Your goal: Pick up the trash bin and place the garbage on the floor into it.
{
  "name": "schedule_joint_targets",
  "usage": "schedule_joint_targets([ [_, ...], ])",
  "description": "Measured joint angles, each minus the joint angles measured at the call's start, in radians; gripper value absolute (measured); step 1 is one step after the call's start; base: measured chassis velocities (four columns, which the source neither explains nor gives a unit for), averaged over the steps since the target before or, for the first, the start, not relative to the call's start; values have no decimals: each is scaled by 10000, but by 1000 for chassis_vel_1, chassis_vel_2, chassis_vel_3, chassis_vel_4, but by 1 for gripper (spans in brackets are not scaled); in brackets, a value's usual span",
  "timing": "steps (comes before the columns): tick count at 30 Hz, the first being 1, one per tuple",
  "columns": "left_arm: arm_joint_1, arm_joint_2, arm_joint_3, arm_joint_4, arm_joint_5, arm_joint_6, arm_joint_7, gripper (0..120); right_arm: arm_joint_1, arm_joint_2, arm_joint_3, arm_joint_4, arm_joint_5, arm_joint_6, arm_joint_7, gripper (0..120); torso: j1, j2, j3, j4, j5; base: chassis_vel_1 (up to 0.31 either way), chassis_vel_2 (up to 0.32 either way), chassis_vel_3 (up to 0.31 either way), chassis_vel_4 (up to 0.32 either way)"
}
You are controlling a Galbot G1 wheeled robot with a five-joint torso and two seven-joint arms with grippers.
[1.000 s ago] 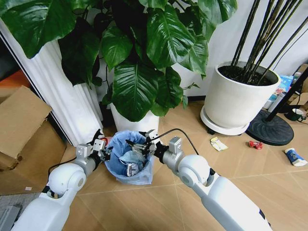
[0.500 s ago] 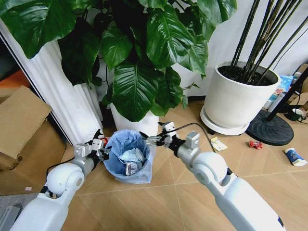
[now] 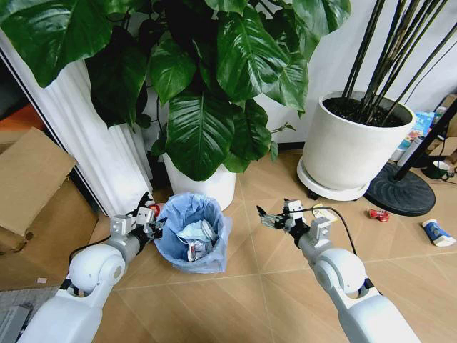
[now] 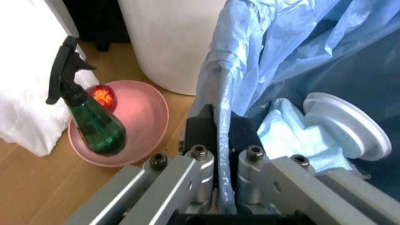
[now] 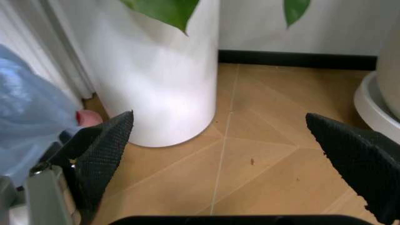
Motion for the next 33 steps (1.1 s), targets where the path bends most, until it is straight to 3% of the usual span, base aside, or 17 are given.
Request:
schedule_joint_targets([
  [33, 81, 92, -138, -76, 76, -134, 245, 0, -201, 197, 366, -88, 8, 44, -72, 100, 1, 0, 0, 0, 3, -110, -112, 110, 111],
])
